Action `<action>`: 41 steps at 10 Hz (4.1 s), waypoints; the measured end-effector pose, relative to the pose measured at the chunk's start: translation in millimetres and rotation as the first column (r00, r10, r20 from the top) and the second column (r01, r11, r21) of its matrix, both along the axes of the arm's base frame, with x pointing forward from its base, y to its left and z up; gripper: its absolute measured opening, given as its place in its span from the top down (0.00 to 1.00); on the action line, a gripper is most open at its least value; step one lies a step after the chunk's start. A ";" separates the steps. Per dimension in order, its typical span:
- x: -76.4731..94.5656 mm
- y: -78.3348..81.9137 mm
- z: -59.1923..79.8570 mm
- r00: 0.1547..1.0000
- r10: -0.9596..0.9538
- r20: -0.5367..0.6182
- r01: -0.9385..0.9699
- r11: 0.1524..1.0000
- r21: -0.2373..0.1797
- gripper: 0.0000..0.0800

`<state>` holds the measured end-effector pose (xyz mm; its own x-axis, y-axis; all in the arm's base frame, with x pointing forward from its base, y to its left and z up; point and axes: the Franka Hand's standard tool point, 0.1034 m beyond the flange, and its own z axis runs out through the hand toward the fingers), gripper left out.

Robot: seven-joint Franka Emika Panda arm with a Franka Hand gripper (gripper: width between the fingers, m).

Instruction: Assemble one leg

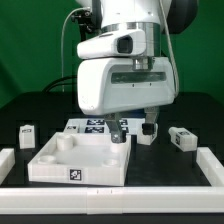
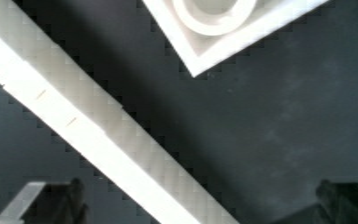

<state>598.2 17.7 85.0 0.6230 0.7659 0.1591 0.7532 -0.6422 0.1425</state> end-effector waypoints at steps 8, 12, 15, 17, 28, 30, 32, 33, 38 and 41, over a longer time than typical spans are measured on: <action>-0.5 -0.1 -0.4 1.000 0.000 -0.001 0.000 1.000 0.000 0.19; -55.1 -22.1 -8.8 0.999 0.011 -0.041 -0.012 1.000 -0.027 0.19; -68.7 -65.5 1.9 0.958 0.226 -0.178 -0.239 0.970 -0.054 0.19; -65.3 -61.0 0.1 0.970 0.183 -0.160 -0.194 0.979 -0.055 0.19; -102.3 -98.6 -20.5 0.852 0.480 -0.207 -0.496 0.868 -0.027 0.19; -131.9 -87.6 -35.8 0.841 0.487 -0.235 -0.500 0.866 0.003 0.19; -158.4 -71.9 -56.7 0.824 0.504 -0.260 -0.513 0.857 0.035 0.19; -163.1 -70.6 -62.7 0.820 0.507 -0.266 -0.515 0.856 0.043 0.19; -167.8 -68.1 -70.3 0.822 0.496 -0.279 -0.502 0.863 0.054 0.24; -167.9 -68.5 -70.4 0.823 0.495 -0.279 -0.502 0.863 0.053 0.69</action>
Offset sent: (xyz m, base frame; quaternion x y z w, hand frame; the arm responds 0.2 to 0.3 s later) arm 0.0000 0.0000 0.0000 0.0000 0.0000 0.0000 1.0000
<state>430.3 -50.8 14.7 0.1707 0.9851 0.0194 0.9799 -0.1676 -0.1082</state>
